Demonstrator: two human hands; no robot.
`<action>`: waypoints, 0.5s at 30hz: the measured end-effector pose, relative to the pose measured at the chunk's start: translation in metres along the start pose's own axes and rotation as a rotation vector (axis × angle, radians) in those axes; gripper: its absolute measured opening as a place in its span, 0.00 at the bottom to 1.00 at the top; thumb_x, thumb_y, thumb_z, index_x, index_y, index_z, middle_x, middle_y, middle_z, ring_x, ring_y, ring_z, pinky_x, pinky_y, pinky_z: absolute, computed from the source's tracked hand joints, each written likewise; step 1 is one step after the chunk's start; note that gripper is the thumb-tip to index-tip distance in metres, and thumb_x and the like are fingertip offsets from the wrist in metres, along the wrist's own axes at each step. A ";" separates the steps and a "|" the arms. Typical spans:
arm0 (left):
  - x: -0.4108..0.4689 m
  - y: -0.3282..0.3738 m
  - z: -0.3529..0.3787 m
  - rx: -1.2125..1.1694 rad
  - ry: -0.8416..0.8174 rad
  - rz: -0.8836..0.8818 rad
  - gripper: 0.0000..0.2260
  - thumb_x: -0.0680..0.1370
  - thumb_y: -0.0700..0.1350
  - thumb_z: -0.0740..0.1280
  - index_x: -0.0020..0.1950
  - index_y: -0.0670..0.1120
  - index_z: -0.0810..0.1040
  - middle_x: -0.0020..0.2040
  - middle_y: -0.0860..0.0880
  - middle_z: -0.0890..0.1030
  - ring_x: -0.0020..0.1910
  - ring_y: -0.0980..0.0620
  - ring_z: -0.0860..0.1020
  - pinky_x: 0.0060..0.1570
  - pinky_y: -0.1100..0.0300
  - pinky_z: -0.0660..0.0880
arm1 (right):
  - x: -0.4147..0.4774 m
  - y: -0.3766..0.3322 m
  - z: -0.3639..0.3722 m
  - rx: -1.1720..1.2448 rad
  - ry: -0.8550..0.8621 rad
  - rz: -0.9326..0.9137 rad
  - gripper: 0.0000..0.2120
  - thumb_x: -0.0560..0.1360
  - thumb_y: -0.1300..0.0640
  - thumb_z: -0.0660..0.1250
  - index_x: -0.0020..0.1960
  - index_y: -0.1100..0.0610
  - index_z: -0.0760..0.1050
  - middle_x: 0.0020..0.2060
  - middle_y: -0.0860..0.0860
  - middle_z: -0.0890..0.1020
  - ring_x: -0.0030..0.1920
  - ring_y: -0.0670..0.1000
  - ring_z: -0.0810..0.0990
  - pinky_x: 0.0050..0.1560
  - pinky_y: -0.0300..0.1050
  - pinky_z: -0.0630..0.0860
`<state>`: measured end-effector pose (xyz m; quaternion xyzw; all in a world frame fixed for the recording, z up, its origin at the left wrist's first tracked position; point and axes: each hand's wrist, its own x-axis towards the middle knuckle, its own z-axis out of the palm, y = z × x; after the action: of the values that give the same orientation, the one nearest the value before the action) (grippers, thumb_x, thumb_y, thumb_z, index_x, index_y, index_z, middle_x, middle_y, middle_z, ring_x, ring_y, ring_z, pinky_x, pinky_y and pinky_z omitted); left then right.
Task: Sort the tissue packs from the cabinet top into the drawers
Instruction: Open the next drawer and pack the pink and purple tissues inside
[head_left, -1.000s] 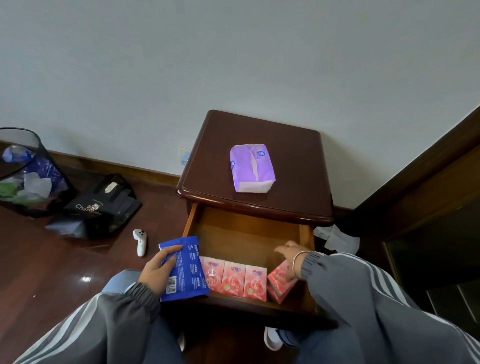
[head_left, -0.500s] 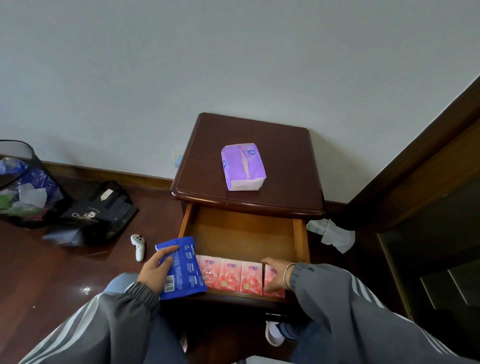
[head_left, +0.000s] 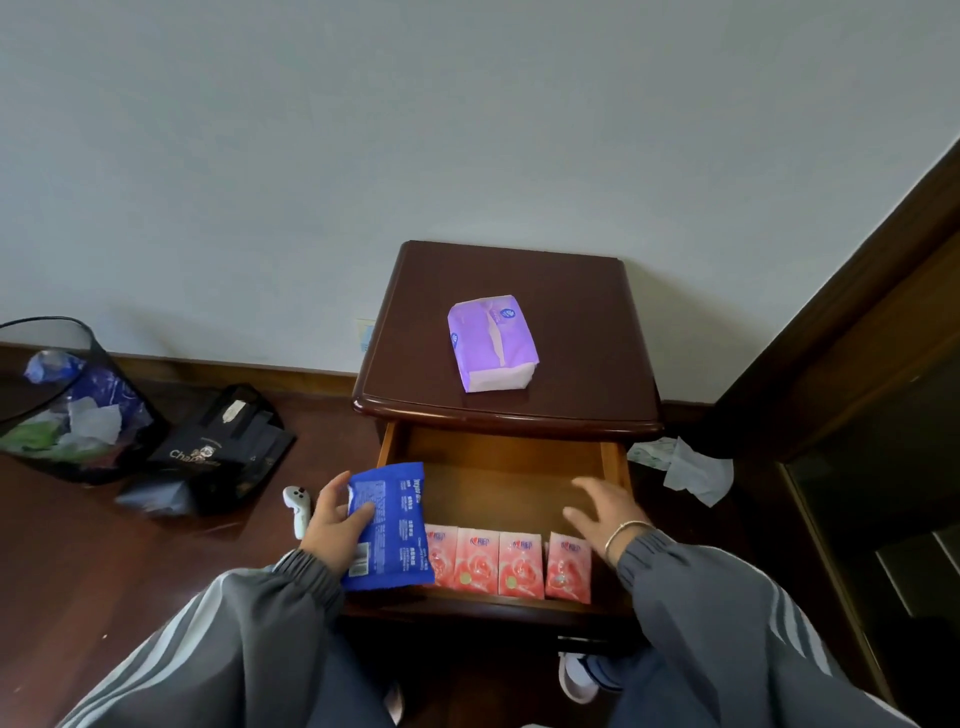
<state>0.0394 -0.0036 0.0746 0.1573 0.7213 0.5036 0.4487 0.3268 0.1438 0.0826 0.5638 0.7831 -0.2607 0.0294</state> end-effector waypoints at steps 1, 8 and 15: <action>0.008 0.005 0.007 0.033 -0.028 -0.006 0.23 0.79 0.35 0.62 0.73 0.45 0.61 0.43 0.45 0.80 0.29 0.56 0.82 0.25 0.63 0.77 | -0.001 0.007 -0.002 0.011 0.132 0.026 0.25 0.76 0.50 0.64 0.71 0.54 0.64 0.70 0.52 0.68 0.71 0.51 0.64 0.70 0.46 0.64; 0.070 0.022 0.070 0.406 -0.051 0.105 0.25 0.77 0.34 0.65 0.73 0.39 0.63 0.63 0.36 0.75 0.57 0.39 0.77 0.59 0.51 0.73 | -0.007 0.044 0.009 0.240 -0.004 0.383 0.38 0.76 0.57 0.66 0.76 0.59 0.46 0.75 0.58 0.58 0.74 0.56 0.60 0.73 0.47 0.59; 0.075 -0.003 0.092 1.278 -0.108 0.353 0.26 0.79 0.50 0.62 0.76 0.52 0.58 0.78 0.47 0.52 0.75 0.44 0.56 0.72 0.51 0.61 | -0.005 0.042 0.017 0.143 -0.078 0.452 0.34 0.79 0.59 0.58 0.77 0.53 0.41 0.66 0.58 0.72 0.64 0.56 0.74 0.63 0.46 0.70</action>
<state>0.0731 0.1001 0.0267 0.5330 0.8179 0.0342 0.2137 0.3617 0.1416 0.0540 0.7150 0.6148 -0.3239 0.0770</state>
